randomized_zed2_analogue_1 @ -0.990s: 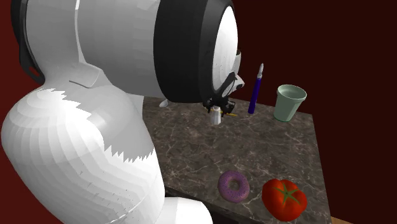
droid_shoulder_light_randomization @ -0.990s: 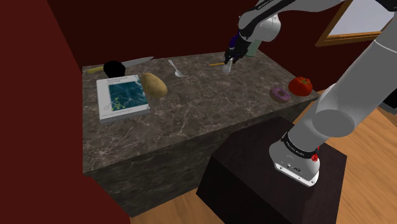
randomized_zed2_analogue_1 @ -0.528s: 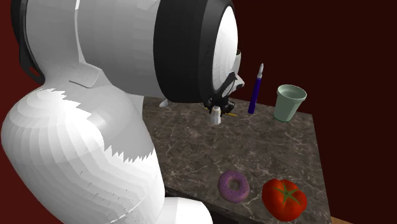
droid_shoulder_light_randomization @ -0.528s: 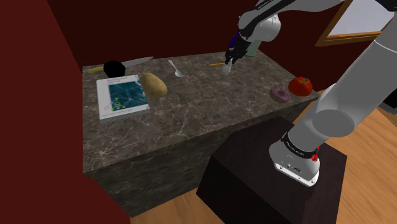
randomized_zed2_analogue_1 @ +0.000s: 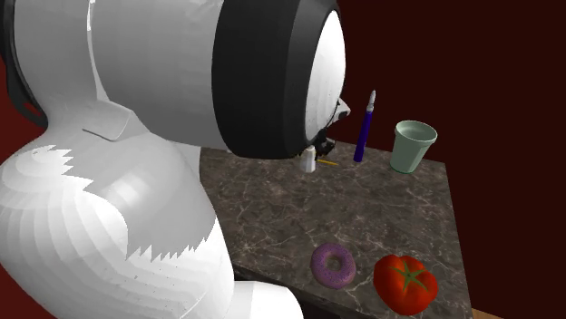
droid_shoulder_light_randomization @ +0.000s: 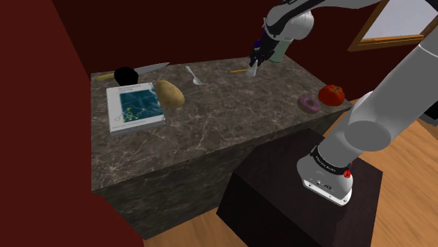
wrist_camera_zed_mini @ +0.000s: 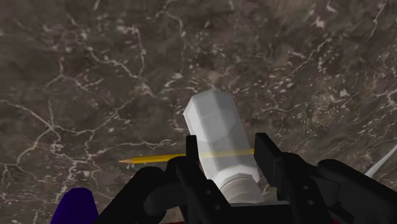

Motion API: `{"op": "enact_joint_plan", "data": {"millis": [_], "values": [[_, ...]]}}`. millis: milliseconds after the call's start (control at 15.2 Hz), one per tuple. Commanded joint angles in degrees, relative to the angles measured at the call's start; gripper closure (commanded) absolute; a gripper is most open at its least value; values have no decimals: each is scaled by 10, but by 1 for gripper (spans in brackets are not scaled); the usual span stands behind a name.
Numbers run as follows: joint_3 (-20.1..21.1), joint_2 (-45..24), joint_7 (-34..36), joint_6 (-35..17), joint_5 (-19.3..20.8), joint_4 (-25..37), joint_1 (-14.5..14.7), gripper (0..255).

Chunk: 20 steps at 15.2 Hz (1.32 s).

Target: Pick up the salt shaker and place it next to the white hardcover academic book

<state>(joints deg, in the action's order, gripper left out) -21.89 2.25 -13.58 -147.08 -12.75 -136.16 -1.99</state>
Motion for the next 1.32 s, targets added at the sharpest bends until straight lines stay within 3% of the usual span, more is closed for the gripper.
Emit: {"op": "enact_joint_plan", "data": {"millis": [0, 1254], "values": [[1, 14, 13, 16, 15, 4, -1, 255], [13, 90, 72, 161, 78, 82, -11, 255]]}}
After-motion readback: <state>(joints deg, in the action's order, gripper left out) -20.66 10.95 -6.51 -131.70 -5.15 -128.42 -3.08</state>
